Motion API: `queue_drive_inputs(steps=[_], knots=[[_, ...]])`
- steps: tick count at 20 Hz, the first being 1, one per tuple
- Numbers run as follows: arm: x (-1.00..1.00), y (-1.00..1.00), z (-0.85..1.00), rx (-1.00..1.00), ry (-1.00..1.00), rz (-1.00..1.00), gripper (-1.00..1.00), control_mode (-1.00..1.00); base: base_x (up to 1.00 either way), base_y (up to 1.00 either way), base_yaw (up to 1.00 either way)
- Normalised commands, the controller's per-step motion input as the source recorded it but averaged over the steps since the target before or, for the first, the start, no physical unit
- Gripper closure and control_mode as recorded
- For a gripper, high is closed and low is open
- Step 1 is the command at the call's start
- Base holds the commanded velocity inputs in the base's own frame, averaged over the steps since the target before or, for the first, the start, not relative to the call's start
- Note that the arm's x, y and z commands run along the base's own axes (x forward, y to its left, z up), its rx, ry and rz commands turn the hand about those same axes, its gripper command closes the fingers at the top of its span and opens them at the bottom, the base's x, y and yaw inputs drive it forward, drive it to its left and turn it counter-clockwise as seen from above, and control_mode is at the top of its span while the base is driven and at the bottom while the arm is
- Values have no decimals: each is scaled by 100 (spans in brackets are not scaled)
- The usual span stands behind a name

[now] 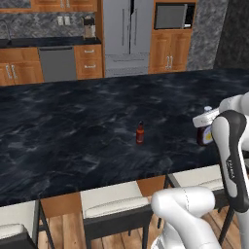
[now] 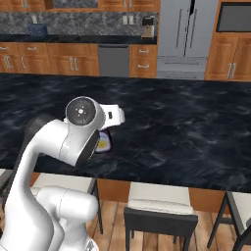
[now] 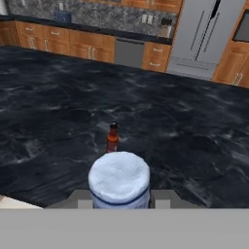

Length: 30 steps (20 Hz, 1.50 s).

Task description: The dining table condiment station is running low on condiment bottle. Refill the condiment station by opening the cabinet and taking the condiment bottle from the cabinet and placing it on the dining table.

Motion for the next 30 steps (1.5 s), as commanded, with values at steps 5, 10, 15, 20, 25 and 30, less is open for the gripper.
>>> queue_drive_inputs(steps=[5,10,15,20,25,30], knots=[[23,0,-10,0,0,7,100,-100,0,0,0],[59,0,-25,0,0,25,100,-100,0,0,0],[70,1,-15,0,0,32,100,-100,0,0,0],[79,0,-7,1,0,25,100,-100,0,0,0],[62,0,-5,9,0,8,100,-100,0,0,0],[44,-1,-22,16,6,2,100,-100,0,0,0]])
